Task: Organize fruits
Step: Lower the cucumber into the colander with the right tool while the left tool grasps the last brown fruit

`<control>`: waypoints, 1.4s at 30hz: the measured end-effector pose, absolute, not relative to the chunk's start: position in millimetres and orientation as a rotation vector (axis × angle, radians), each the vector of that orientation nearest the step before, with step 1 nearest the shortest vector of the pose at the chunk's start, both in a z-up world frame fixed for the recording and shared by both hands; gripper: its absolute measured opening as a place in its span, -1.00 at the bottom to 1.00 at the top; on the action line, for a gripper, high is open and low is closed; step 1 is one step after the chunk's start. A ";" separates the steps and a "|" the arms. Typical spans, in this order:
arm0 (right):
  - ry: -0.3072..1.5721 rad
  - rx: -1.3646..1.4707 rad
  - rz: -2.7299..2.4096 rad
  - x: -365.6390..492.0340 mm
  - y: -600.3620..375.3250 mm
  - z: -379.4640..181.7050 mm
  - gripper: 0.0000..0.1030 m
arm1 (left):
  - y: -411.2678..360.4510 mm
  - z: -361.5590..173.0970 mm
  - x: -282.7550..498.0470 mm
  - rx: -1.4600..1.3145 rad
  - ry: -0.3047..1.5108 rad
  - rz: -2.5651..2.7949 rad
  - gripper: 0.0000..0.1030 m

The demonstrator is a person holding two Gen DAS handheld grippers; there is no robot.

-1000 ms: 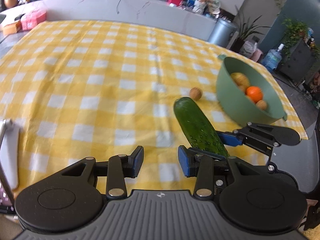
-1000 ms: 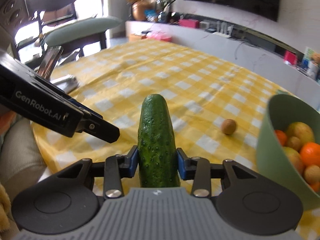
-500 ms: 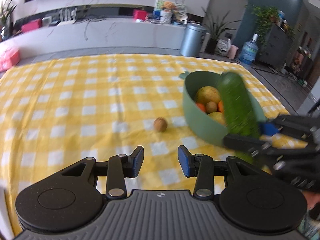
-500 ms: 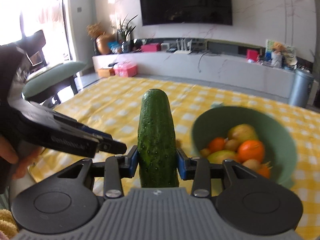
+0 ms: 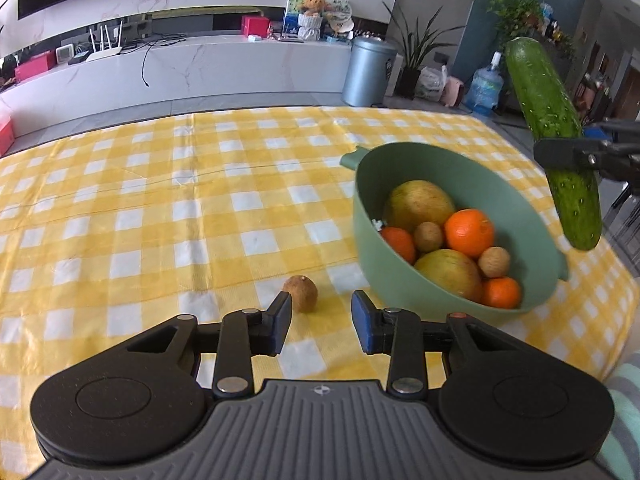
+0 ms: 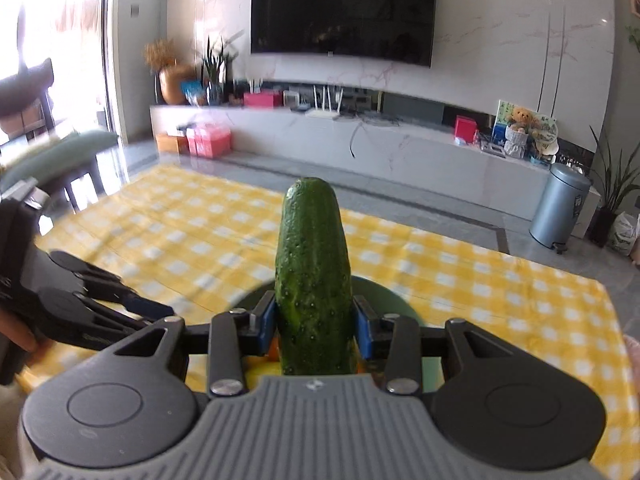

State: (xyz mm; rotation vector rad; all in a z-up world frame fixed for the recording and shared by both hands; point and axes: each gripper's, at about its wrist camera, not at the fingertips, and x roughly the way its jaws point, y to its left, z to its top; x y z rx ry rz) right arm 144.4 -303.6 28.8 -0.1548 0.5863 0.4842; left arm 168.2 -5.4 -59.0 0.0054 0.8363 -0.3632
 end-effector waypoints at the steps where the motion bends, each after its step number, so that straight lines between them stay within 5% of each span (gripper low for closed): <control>1: 0.602 -0.161 0.483 152.9 -307.3 25.3 -0.30 | -7.0 -61.4 171.8 0.010 0.841 -0.359 -0.21; 24: 0.810 -0.176 0.500 231.7 -309.9 -32.3 -0.29 | -11.7 -83.8 204.5 -0.002 0.926 -0.288 -0.44; 42: 0.704 -0.084 0.366 193.9 -321.3 -18.5 -0.09 | -7.6 -68.6 188.8 -0.041 0.875 -0.256 -0.47</control>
